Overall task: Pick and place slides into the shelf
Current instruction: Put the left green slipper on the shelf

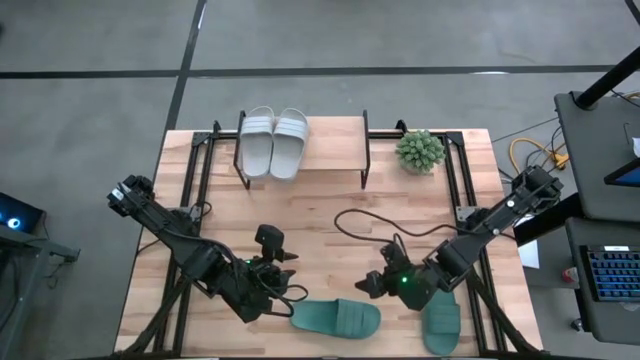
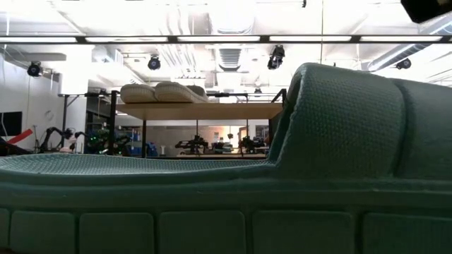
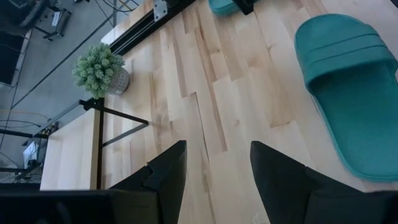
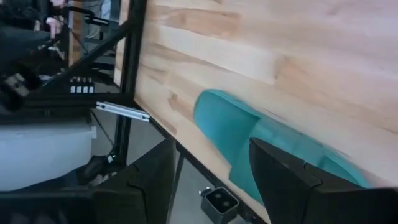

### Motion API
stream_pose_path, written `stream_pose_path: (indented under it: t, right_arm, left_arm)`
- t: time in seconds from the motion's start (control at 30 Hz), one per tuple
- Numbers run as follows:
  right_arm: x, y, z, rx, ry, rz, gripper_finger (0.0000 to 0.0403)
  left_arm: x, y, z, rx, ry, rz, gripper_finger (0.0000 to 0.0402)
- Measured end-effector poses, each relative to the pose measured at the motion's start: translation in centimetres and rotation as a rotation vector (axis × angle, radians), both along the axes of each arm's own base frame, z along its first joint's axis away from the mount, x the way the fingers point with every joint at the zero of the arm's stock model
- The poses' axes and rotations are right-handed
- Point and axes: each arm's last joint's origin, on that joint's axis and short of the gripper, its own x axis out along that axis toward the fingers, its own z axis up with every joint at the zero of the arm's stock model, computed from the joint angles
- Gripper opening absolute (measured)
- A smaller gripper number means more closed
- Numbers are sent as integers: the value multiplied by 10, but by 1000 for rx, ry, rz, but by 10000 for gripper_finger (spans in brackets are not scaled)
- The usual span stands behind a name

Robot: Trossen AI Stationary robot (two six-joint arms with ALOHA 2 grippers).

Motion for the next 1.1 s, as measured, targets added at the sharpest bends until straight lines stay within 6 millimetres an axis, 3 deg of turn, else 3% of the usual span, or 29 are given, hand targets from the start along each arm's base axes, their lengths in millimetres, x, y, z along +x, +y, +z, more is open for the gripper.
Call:
stream_pose_path:
  t: [0.6,1.1]
  right_arm:
    - [-12,4,-35,32,38,-6,194]
    - [-5,32,-78,105,72,27,194]
  left_arm:
    - [2,4,2,71,-54,72,163]
    - [2,5,2,72,-55,74,163]
